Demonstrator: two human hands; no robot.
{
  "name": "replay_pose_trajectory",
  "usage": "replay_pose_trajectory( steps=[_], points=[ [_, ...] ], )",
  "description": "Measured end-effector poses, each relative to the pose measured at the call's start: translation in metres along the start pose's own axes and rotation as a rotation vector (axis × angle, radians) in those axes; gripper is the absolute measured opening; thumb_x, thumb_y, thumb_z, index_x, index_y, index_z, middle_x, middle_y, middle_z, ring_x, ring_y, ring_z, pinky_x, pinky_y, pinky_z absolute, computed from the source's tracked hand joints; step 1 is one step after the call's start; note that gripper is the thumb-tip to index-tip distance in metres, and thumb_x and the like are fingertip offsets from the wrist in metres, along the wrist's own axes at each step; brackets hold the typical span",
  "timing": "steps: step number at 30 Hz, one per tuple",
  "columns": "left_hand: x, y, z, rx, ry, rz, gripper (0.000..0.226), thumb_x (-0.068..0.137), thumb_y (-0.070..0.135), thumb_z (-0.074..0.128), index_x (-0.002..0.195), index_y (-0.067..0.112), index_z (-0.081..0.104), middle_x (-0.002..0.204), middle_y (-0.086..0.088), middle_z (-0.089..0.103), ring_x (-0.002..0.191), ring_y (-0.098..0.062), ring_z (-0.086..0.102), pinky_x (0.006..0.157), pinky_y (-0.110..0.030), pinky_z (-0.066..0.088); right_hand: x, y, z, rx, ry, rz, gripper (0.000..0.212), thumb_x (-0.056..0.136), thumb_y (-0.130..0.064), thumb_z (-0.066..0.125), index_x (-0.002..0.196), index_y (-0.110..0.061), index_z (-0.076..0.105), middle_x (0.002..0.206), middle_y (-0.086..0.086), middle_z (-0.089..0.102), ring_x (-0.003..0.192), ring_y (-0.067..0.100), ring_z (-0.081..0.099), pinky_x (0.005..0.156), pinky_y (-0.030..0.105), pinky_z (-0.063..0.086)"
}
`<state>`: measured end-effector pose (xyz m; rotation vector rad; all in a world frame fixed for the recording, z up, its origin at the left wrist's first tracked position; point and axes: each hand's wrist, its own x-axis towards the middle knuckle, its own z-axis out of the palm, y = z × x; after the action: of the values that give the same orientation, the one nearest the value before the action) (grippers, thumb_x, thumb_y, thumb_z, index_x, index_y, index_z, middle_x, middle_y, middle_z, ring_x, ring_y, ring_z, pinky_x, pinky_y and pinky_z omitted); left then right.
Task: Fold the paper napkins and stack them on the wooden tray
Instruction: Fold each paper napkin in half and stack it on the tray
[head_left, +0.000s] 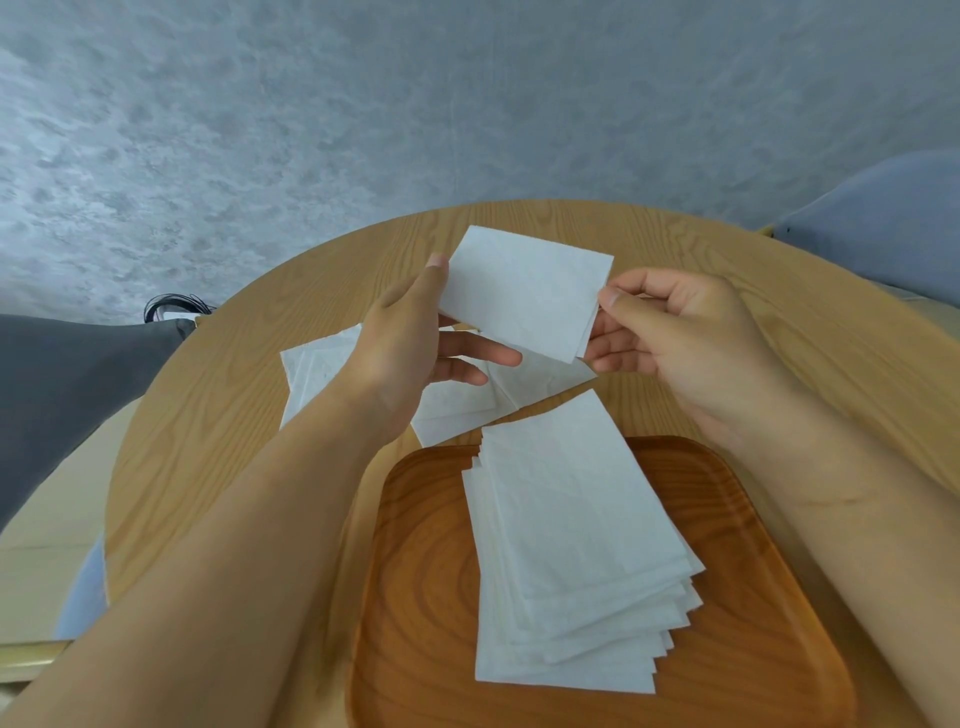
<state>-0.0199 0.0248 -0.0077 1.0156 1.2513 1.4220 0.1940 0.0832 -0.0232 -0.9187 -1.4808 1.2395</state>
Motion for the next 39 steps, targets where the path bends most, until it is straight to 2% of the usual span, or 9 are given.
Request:
replay_pose_trajectory(
  steps=[4,7,13,19,25,30,32,36,39],
  points=[
    [0.0,-0.001,0.0,-0.044,-0.026,-0.053,0.04,0.112,0.039,0.038,0.137,0.013,0.055,0.123,-0.02,0.068,0.086,-0.038,0.079,0.052,-0.031,0.057,-0.002,0.0,0.002,0.03,-0.005,-0.001,0.013,0.103,-0.01,0.062,0.099,-0.007,0.074,0.08,0.009,0.081,0.069,0.018,0.078,0.06,0.023,0.059],
    [0.0,0.0,-0.001,-0.083,-0.089,-0.104,0.039,0.113,0.033,0.037,0.139,0.01,0.055,0.123,-0.02,0.071,0.089,-0.037,0.079,0.054,-0.031,0.059,-0.002,-0.002,0.002,0.035,-0.004,0.001,0.011,0.101,-0.009,0.064,0.098,-0.008,0.075,0.084,0.008,0.081,0.073,0.018,0.078,0.061,0.024,0.059],
    [0.002,0.0,-0.003,-0.196,-0.12,-0.154,0.038,0.113,0.031,0.037,0.14,0.009,0.053,0.116,-0.016,0.074,0.093,-0.038,0.079,0.057,-0.031,0.061,-0.002,-0.004,0.002,-0.001,-0.015,0.036,0.009,0.096,-0.003,0.067,0.098,-0.006,0.075,0.087,0.009,0.082,0.074,0.021,0.079,0.062,0.026,0.061],
    [0.005,-0.002,-0.005,-0.219,-0.12,-0.141,0.036,0.113,0.03,0.038,0.138,0.009,0.054,0.098,-0.009,0.081,0.095,-0.039,0.079,0.058,-0.032,0.062,-0.003,-0.004,0.002,-0.049,-0.01,0.031,0.008,0.094,-0.007,0.069,0.097,-0.01,0.076,0.086,0.005,0.082,0.072,0.017,0.078,0.061,0.027,0.062],
    [0.006,-0.003,-0.005,-0.217,-0.142,-0.145,0.036,0.113,0.029,0.041,0.139,0.008,0.053,0.112,-0.015,0.075,0.095,-0.04,0.079,0.06,-0.033,0.063,-0.003,-0.003,0.002,-0.087,-0.035,0.016,0.005,0.094,-0.011,0.075,0.097,-0.013,0.079,0.085,0.007,0.082,0.074,0.016,0.078,0.061,0.023,0.06],
    [0.008,-0.004,-0.007,-0.154,-0.144,-0.116,0.032,0.109,0.021,0.051,0.134,0.001,0.057,0.109,-0.014,0.08,0.096,-0.038,0.079,0.062,-0.031,0.063,-0.003,-0.003,0.002,-0.068,-0.022,0.028,0.006,0.094,-0.012,0.074,0.098,-0.012,0.078,0.086,0.006,0.082,0.075,0.018,0.079,0.06,0.023,0.06],
    [0.009,-0.005,-0.008,-0.1,-0.145,-0.091,0.03,0.109,0.018,0.053,0.129,-0.001,0.061,0.111,-0.014,0.08,0.095,-0.036,0.079,0.062,-0.03,0.063,-0.003,-0.004,0.002,-0.041,-0.001,0.048,0.013,0.099,-0.017,0.068,0.095,-0.016,0.08,0.088,0.007,0.082,0.078,0.023,0.08,0.061,0.026,0.061],
    [0.008,-0.005,-0.008,-0.029,-0.148,-0.056,0.025,0.108,0.018,0.055,0.123,0.002,0.067,0.112,-0.009,0.08,0.094,-0.034,0.08,0.064,-0.03,0.065,-0.002,-0.009,0.002,0.058,0.028,0.114,0.041,0.103,-0.048,0.056,0.097,-0.014,0.079,0.088,0.015,0.081,0.071,0.024,0.077,0.058,0.031,0.061],
    [0.007,-0.005,-0.007,0.038,-0.181,-0.035,0.027,0.109,0.021,0.053,0.125,0.005,0.068,0.114,-0.008,0.08,0.094,-0.032,0.08,0.066,-0.029,0.065,-0.003,-0.01,0.002,0.022,0.037,0.1,0.044,0.1,-0.054,0.058,0.098,-0.016,0.08,0.091,0.014,0.081,0.071,0.022,0.076,0.058,0.03,0.06]
  ],
)
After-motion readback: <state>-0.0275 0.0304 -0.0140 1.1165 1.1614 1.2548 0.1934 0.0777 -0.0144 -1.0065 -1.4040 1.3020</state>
